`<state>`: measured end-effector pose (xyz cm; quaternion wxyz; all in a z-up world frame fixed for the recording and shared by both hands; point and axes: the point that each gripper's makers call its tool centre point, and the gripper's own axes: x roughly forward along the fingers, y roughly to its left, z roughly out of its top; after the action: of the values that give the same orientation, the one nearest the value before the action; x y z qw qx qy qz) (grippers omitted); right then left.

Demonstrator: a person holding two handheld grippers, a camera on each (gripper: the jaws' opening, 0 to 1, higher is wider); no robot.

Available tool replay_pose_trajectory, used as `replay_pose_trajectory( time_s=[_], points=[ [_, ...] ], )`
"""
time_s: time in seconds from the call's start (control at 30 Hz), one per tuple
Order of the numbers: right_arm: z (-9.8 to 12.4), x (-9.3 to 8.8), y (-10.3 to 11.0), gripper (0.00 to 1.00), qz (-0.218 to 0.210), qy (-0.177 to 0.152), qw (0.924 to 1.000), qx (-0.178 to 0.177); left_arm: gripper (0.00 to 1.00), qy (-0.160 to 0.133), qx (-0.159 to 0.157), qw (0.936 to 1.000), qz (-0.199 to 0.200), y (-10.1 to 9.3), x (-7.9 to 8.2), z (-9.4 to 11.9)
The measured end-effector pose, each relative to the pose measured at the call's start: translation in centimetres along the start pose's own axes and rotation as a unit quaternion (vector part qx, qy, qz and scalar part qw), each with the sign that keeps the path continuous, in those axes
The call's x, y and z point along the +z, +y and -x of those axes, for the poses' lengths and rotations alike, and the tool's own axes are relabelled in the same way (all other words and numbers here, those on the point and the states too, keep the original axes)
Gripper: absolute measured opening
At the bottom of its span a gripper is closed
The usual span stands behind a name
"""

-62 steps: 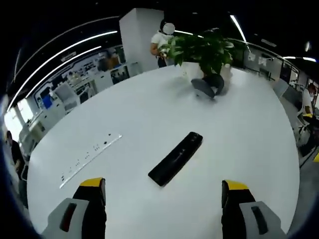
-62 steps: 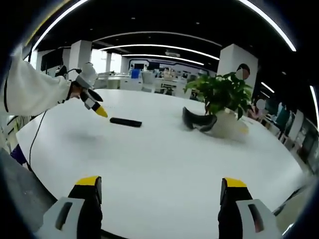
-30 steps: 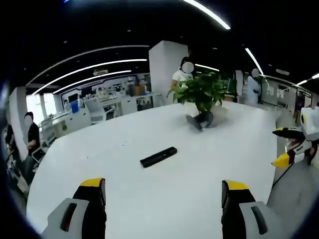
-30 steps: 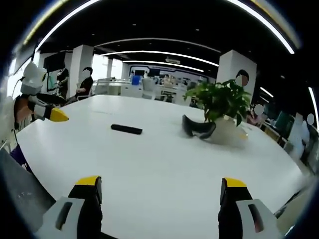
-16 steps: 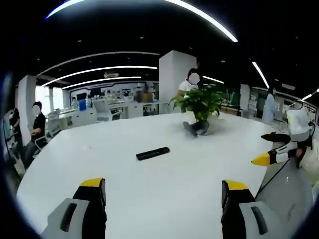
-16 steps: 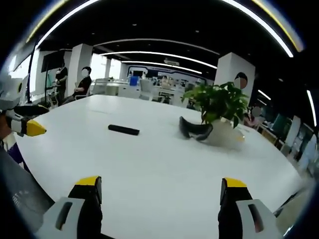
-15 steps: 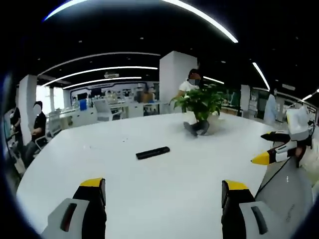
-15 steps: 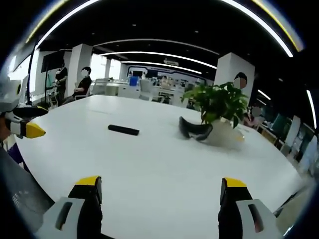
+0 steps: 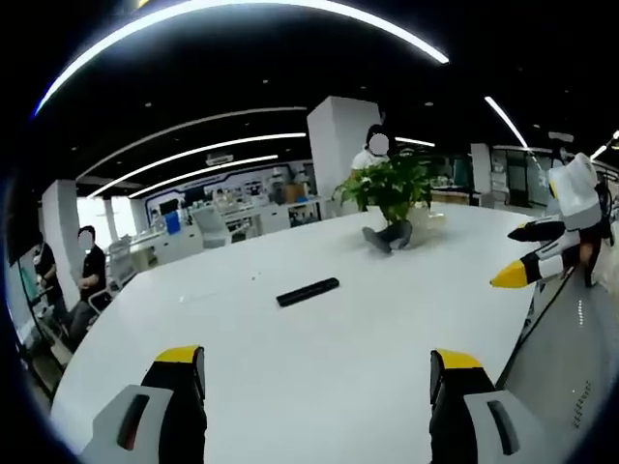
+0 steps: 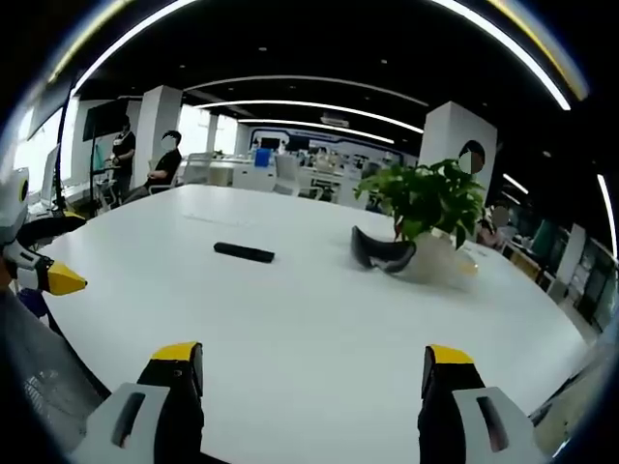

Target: Press the specified remote control buttons in sequence, fully releasing each button before pressing the next.

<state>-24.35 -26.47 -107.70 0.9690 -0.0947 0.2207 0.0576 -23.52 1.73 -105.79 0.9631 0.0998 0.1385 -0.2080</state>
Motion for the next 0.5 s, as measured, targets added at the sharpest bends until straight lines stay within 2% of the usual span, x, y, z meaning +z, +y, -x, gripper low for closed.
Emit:
replay_pose_trajectory(
  time_s=[0.17, 0.27, 0.5],
  points=[
    [0.0, -0.02, 0.26, 0.93, 0.001, 0.0, 1.0, 0.007, 1.0, 0.006, 0.003, 0.9999, 0.012, 0.27, -0.24, -0.11],
    [0.02, 0.01, 0.51, 0.93, 0.007, 0.001, 0.9999, 0.011, 1.0, -0.001, -0.003, 0.9999, 0.016, 0.0, 0.01, 0.0],
    [0.04, -0.26, 0.61, 0.9, 0.008, 0.005, 0.9998, 0.014, 1.0, -0.002, 0.005, 1.0, -0.001, -0.04, 0.16, 0.14]
  ],
)
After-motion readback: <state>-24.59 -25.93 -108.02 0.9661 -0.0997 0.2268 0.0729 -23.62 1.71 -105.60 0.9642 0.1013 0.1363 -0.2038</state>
